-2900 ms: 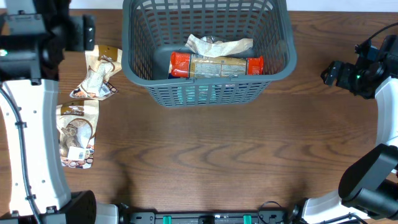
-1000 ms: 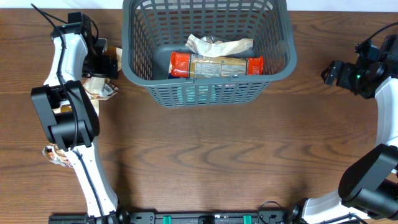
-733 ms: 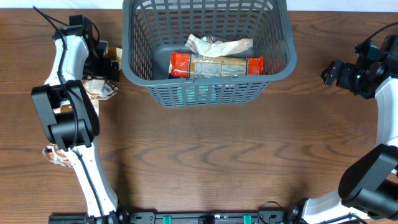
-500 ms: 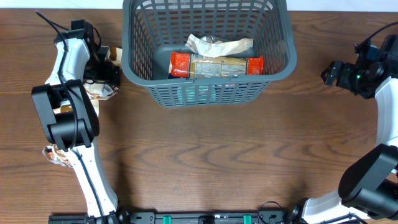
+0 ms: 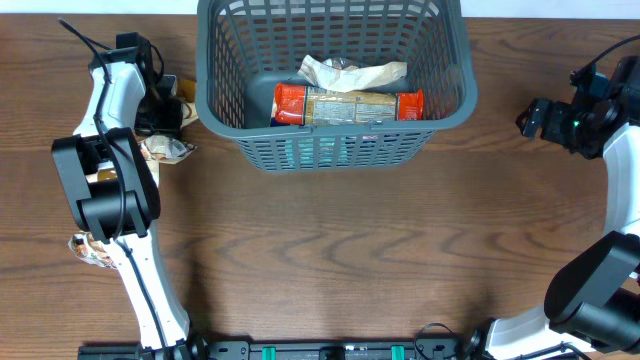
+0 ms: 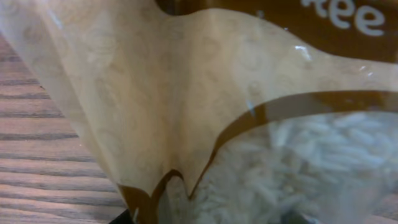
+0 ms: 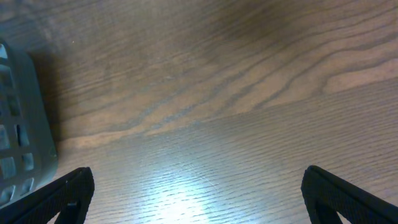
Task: Pack container
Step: 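Lift the rice pouch with the left gripper and lower into basket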
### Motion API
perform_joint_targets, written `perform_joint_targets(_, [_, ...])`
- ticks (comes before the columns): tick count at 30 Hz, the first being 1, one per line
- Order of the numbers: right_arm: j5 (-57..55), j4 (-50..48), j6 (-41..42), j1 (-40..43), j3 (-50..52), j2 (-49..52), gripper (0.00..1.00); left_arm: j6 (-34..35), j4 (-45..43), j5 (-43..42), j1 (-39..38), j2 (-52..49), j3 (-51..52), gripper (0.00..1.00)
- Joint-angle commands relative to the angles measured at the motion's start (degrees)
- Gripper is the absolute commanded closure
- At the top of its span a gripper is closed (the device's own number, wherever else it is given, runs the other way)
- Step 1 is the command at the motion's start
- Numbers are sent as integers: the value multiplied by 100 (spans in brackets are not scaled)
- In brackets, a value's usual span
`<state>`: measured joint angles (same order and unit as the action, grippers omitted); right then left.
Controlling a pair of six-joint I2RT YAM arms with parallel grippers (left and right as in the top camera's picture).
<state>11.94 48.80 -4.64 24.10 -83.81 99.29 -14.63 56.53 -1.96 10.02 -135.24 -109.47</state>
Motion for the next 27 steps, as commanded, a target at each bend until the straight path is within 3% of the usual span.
perform_joint_targets(1, [-15,13,-76,-72,24,-26,1,466,22,87,26,-17,109,77])
perform_joint_targets(9, [-13,7,-76,-72,24,-26,1,990,-26,85,24,601,-127,79])
perform_joint_targets(21, [-13,-2,-76,-72,24,-26,1,1244,-708,83,-24,3311,-127,81])
perform_joint_targets(25, [-13,-17,-74,-72,24,-26,1,1228,-1025,83,-299,4070,-127,81])
perform_joint_targets(27, [-13,-31,-74,-72,24,-26,1,809,-1134,-166,-579,4363,-127,81])
